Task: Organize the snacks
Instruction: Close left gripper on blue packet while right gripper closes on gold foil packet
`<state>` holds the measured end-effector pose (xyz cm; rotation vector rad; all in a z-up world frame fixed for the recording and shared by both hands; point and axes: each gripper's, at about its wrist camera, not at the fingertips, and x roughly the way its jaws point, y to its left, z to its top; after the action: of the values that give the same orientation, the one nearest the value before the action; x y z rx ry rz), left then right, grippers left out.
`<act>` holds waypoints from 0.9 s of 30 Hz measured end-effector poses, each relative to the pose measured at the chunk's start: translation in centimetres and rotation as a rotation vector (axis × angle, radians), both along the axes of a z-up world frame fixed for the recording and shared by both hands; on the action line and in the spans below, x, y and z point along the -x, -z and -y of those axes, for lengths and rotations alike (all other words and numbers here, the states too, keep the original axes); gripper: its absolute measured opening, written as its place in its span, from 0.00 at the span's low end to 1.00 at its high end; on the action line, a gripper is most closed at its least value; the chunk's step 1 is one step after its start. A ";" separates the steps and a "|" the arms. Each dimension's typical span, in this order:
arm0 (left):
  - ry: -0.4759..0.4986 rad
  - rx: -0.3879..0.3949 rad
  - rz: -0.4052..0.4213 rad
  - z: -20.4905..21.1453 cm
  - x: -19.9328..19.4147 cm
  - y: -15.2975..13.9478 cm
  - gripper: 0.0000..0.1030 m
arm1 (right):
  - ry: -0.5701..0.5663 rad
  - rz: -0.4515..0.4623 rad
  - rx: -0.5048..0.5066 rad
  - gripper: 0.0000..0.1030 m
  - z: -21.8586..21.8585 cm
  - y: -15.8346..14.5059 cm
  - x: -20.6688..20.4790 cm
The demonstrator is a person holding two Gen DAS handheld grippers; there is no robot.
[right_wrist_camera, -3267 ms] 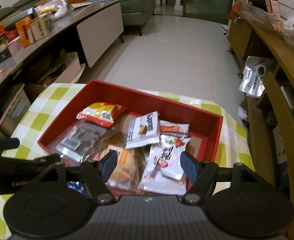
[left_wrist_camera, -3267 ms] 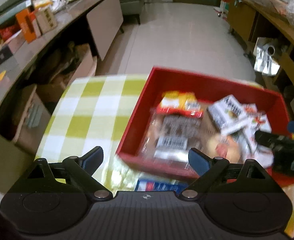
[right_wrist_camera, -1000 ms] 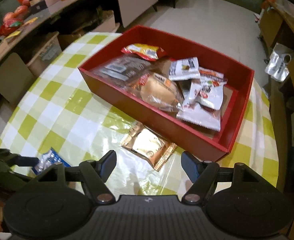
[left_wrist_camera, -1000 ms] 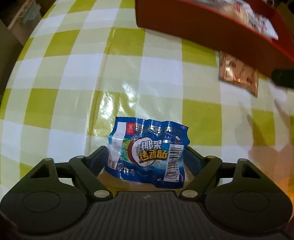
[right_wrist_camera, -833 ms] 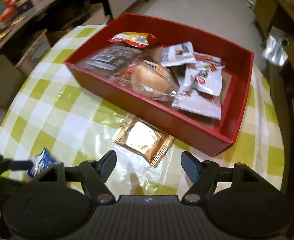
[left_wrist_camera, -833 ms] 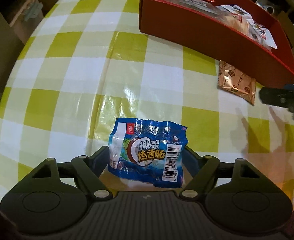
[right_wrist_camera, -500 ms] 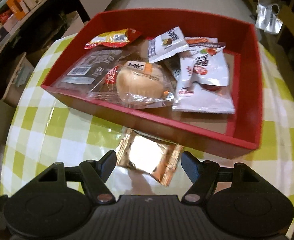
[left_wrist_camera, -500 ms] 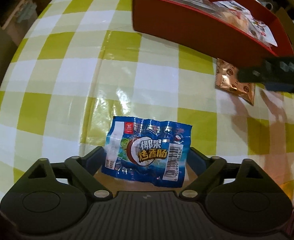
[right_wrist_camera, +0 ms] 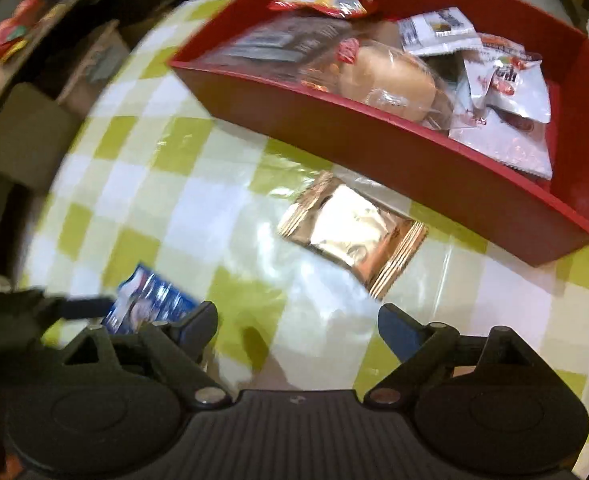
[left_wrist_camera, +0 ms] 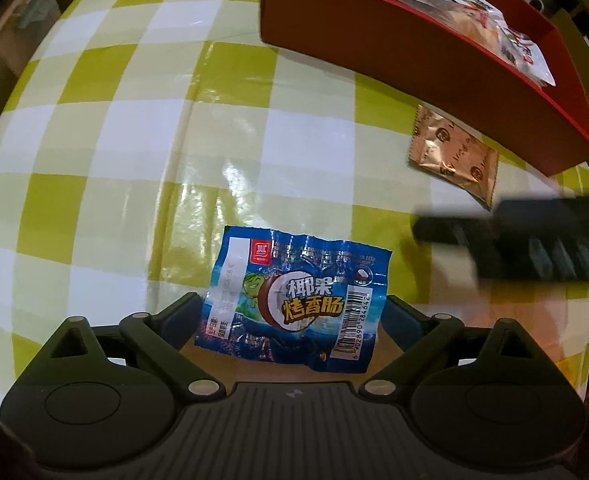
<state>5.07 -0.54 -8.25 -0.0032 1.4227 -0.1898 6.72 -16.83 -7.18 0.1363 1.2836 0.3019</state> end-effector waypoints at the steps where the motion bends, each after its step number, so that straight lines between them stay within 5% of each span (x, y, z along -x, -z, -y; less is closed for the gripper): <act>1: -0.006 -0.002 -0.001 -0.2 -0.3 0.2 0.95 | -0.002 0.025 0.001 0.94 0.3 -0.6 0.3; 5: -0.057 0.004 -0.013 -1.7 -0.5 0.7 0.95 | -0.085 0.152 0.162 0.94 0.0 -1.1 -0.9; 15: -0.035 -0.006 -0.011 -1.3 -0.6 1.4 0.98 | -0.239 0.123 0.149 0.99 -2.8 1.5 -3.8; 19: -0.038 0.000 -0.016 -1.3 -0.2 0.9 0.98 | -0.218 0.043 0.033 0.98 -2.3 1.5 -2.3; 22: -0.022 -0.006 -0.019 -1.1 -0.1 1.0 0.98 | -0.159 -0.031 -0.146 0.95 -0.6 1.0 -1.6; 27: -0.052 0.006 -0.018 -1.9 0.0 1.1 0.98 | -0.045 0.050 0.028 0.95 -0.1 0.2 -2.1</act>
<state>5.03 1.34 -9.34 -0.0471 1.4382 -0.1512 8.77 -16.69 -7.38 0.0755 1.2416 0.3240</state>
